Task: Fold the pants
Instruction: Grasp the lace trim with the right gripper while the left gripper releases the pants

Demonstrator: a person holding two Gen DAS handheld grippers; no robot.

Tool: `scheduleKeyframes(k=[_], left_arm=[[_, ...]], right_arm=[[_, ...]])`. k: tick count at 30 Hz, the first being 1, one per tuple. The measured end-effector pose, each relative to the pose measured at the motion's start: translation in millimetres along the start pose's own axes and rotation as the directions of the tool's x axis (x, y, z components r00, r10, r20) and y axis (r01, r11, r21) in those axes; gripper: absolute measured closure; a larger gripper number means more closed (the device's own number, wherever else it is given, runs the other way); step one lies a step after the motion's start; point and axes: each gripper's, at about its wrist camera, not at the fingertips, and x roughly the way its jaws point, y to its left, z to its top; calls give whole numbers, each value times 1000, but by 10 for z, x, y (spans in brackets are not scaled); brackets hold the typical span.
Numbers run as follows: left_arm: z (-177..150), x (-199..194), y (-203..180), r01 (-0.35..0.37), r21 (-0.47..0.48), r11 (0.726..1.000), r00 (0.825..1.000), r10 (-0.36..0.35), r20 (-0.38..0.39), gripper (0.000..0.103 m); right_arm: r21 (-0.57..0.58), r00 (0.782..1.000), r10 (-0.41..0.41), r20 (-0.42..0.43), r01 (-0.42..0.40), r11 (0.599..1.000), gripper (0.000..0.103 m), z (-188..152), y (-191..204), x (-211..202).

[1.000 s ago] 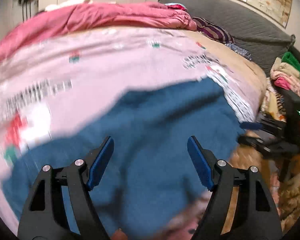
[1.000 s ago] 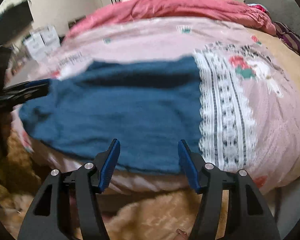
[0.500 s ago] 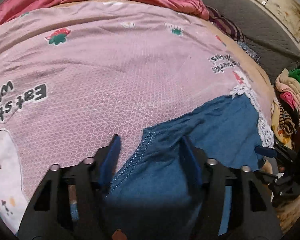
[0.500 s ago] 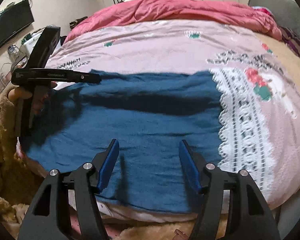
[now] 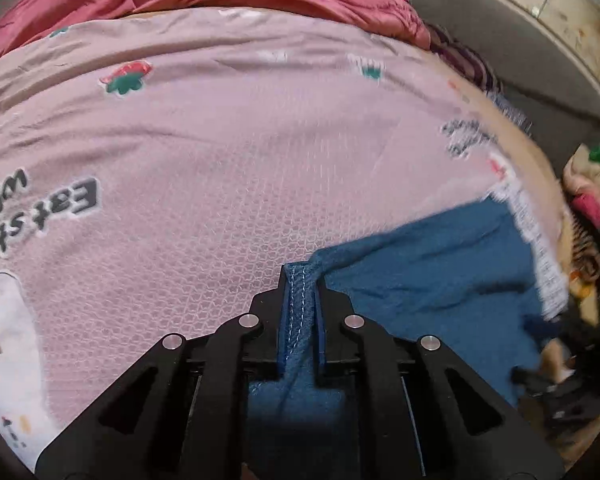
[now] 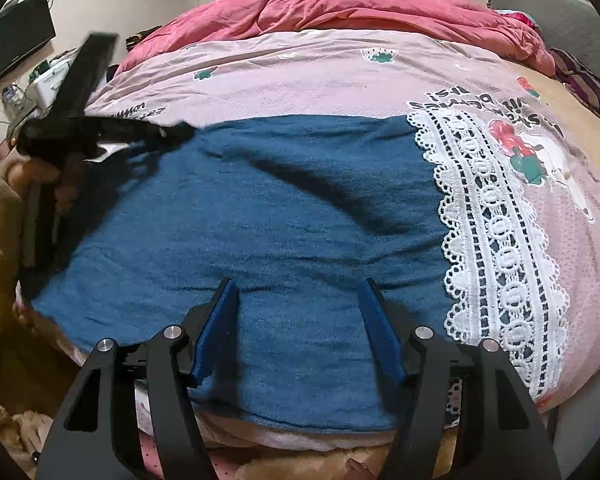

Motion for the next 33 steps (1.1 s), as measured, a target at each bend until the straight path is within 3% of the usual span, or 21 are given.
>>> scheduleKeyframes(k=[3,7,14,21,24,28,33], left_arm=[[1,-30,-18,-11,15,1000,1000,10,14,97],[9,-218,56,-13,-26,1000,999,14,53,68],[-162,-827,-71,-19,-1,1000,985,19,170,57],[-489,-729,-405,44,65,997,995,-49,83,57],[-605,-544,-494,1,87,996,1000,-3,28,49],[-681,-401,-546,-43,128,991,999,43,4,47],[-705,-398,-577,-53,156,986,999,52,9,42]], right_arm=[[3,1000,3,2,-3,1000,40,-8,4,-8],[11,1000,28,0,-28,1000,40,23,-16,-98],[69,989,46,143,-56,996,40,220,-347,-555],[120,990,-66,123,51,992,40,681,-982,-303],[123,995,-36,96,24,992,40,895,-1171,-101],[122,999,-31,30,27,992,42,1071,-1319,213],[106,999,-14,-40,18,994,60,1054,-1350,444]])
